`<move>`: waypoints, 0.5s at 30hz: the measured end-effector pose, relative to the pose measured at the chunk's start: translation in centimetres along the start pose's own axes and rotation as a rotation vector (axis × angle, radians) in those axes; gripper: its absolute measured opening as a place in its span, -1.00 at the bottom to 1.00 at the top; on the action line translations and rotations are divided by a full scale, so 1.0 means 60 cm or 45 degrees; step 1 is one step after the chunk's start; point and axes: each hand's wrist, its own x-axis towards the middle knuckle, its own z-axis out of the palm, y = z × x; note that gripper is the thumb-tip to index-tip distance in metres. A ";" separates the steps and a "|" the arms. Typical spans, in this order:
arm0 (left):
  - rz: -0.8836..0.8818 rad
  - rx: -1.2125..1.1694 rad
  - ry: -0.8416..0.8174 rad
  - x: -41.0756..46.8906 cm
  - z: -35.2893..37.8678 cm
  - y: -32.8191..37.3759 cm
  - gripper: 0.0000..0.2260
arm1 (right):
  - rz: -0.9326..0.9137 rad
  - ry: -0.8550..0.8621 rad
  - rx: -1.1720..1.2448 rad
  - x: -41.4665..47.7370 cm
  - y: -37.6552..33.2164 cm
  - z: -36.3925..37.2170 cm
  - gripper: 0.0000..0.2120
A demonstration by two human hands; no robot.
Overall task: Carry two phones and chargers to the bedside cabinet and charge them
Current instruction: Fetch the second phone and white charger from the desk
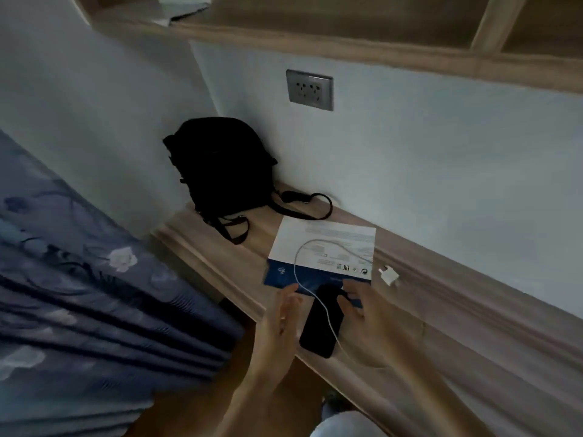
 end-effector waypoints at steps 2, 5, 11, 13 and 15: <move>-0.034 0.066 -0.050 0.026 0.019 -0.016 -0.72 | 0.107 -0.024 -0.005 0.010 0.029 0.024 -0.74; -0.080 0.152 -0.115 0.062 0.044 -0.040 -0.68 | 0.171 -0.086 -0.094 0.022 0.062 0.066 -0.74; -0.090 0.311 -0.213 0.104 0.062 -0.086 -0.75 | 0.363 -0.184 -0.284 0.053 0.095 0.105 -0.74; -0.131 0.315 -0.251 0.114 0.063 -0.099 -0.80 | 0.429 -0.237 -0.321 0.050 0.100 0.119 -0.74; -0.198 0.281 -0.277 0.125 0.063 -0.109 -0.82 | 0.449 -0.232 -0.363 0.047 0.106 0.128 -0.78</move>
